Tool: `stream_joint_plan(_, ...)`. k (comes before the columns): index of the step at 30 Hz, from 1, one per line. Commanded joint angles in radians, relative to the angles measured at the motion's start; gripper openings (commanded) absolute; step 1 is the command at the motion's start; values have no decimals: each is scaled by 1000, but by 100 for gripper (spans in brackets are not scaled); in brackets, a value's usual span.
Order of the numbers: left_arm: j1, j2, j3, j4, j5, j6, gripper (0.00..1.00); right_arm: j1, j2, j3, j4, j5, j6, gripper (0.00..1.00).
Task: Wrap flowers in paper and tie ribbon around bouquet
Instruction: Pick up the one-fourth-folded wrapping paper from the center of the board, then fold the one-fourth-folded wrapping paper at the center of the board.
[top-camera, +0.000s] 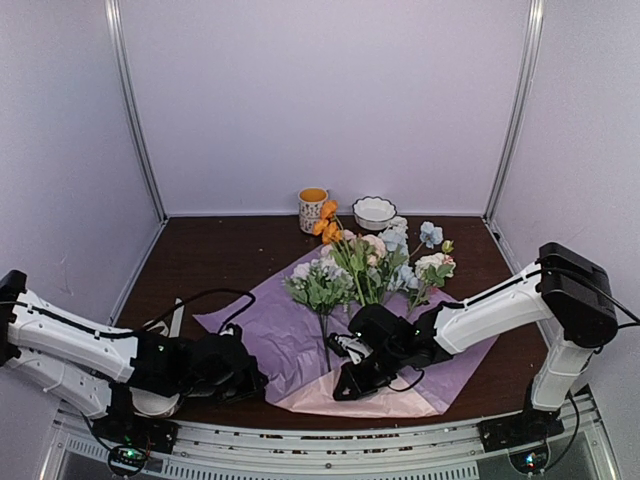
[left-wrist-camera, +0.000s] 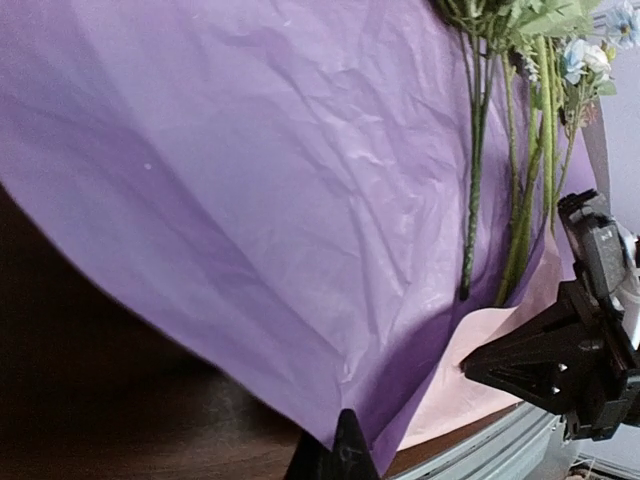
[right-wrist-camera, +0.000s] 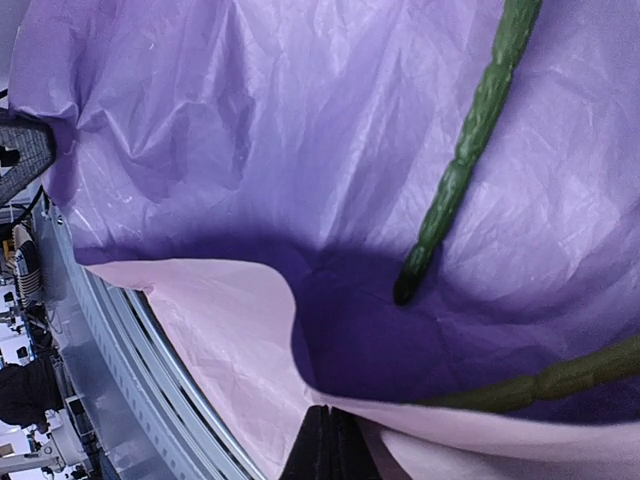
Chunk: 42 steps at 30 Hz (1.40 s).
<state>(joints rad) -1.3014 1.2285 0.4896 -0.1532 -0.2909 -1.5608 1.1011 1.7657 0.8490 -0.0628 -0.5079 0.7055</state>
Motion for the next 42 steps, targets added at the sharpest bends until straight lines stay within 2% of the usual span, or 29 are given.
stream_joint_plan(1,4,62,138,-119,-30,153,0,1,26,10,-4,39,12,0)
stream_joint_plan(6,2,142,339,-340,-46,293,0,-6,37,8,33,22,38,0)
stream_joint_plan(9,-5,198,431,-386,-33,389,0,-15,48,1,60,7,54,0)
stream_joint_plan(17,-20,338,647,-373,54,613,0,-50,82,-48,174,-43,116,0)
stream_joint_plan(25,-22,476,767,-264,188,779,0,-79,98,-82,272,-71,166,0)
stream_joint_plan(30,-6,526,777,-220,237,812,0,-117,38,-147,414,-94,250,0)
stream_joint_plan(35,10,537,729,-207,243,831,0,-149,-31,-186,439,-71,272,0)
stream_joint_plan(39,10,555,728,-219,259,854,0,-177,-89,-249,529,-41,341,0)
stream_joint_plan(42,10,584,739,-215,267,869,0,-191,-134,-268,521,7,342,0)
